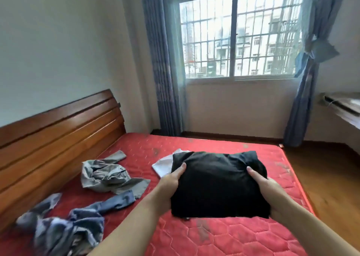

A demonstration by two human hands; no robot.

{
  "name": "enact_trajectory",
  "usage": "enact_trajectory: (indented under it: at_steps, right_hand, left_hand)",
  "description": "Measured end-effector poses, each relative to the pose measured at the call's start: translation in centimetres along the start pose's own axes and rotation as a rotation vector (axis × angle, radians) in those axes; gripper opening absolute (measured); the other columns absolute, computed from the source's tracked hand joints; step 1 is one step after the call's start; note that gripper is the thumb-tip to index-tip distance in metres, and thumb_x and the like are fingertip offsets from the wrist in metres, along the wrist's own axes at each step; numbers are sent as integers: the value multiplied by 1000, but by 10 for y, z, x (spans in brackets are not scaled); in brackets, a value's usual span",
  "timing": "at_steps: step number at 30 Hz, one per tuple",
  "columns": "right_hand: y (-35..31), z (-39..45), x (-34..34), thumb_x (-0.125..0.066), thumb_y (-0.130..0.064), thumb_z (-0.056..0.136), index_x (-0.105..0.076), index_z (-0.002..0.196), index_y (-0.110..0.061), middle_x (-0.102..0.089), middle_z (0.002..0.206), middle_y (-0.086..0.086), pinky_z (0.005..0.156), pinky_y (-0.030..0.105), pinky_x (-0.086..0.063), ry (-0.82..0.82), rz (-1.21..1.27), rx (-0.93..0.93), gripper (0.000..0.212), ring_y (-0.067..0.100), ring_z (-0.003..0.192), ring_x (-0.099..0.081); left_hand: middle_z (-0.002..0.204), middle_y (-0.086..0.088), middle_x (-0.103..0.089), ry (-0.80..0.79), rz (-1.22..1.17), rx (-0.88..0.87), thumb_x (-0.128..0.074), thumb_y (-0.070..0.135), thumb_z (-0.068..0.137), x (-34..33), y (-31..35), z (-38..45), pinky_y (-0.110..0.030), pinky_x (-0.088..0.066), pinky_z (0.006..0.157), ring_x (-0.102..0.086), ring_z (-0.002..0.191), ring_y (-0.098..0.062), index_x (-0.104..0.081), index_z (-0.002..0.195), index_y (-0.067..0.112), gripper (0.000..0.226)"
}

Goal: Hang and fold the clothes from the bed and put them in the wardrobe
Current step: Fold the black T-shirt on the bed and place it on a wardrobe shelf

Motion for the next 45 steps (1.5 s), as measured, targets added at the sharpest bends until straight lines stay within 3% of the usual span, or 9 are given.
enact_trajectory:
  at_steps: [4,8,10,18,20,24,29,40,45]
  right_hand:
    - [1,-14,-28,-68,-41,85,-66,99,-12,-76,83,10,61,34,-59,-179,-66,2,33,29,75,-74]
    - [13,-51,-100,-69,-50,82,-64,116,-21,-72,105,8,88,41,-55,-357,-170,48,45,28,97,-68]
    - [21,-80,-147,-68,-49,83,-67,109,-21,-76,93,1,75,31,-56,-460,-199,62,38,21,85,-72]
    - [65,-229,-309,-66,-41,88,-68,96,-15,-77,84,6,70,37,-60,-951,-333,-3,27,24,77,-74]
    - [74,-266,-332,-67,-42,86,-68,101,-14,-76,90,8,82,46,-58,-1073,-362,-12,32,28,83,-74]
    - [92,-324,-358,-69,-45,83,-66,115,-10,-74,101,10,92,48,-54,-1279,-403,-26,48,31,92,-71]
    - [108,-391,-359,-70,-52,80,-59,126,-11,-70,108,9,98,45,-50,-1504,-474,-106,62,30,98,-67]
    - [134,-511,-403,-68,-50,83,-53,119,-17,-65,108,8,92,45,-50,-1724,-563,-216,52,33,100,-62]
    - [154,-538,-447,-80,-42,72,-56,98,-19,-67,102,9,93,48,-52,-1761,-628,-137,42,33,97,-64]
  left_hand:
    - [93,-9,-76,247,-46,-108,-71,49,82,31,-10,-61,-36,-58,81,-73,86,-26,-71,100,3,49]
    - [91,-6,-76,511,-107,-224,-66,40,89,90,-14,-139,-32,-58,81,-73,87,-24,-72,96,4,37]
    - [91,-4,-76,646,-80,-277,-62,42,91,128,-16,-183,-31,-56,84,-71,87,-20,-71,97,6,37]
    - [126,-3,-64,996,-243,-294,-54,53,92,250,-60,-380,-32,-47,93,-61,113,-22,-57,132,14,56]
    - [123,-3,-66,1056,-309,-297,-57,57,89,253,-71,-427,-37,-48,96,-62,111,-23,-60,129,17,57]
    - [95,5,-76,1250,-341,-376,-64,56,84,234,-92,-507,-29,-52,70,-72,87,-15,-66,114,25,44]
    - [122,0,-65,1531,-286,-336,-70,58,77,189,-121,-580,-45,-48,101,-61,112,-25,-59,128,26,62]
    - [93,15,-61,1825,-268,-319,-54,55,92,227,-146,-678,-23,-44,58,-59,84,-8,-55,102,35,22]
    - [113,6,-56,1854,-304,-306,-40,59,96,294,-150,-692,-30,-44,75,-53,91,-15,-51,126,30,43]
Point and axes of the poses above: each hand's wrist, its own z-axis towards the middle knuckle, its own x-axis out of the back of the hand, y = z × x, the point moved 1 cm from there along z, towards the middle knuckle
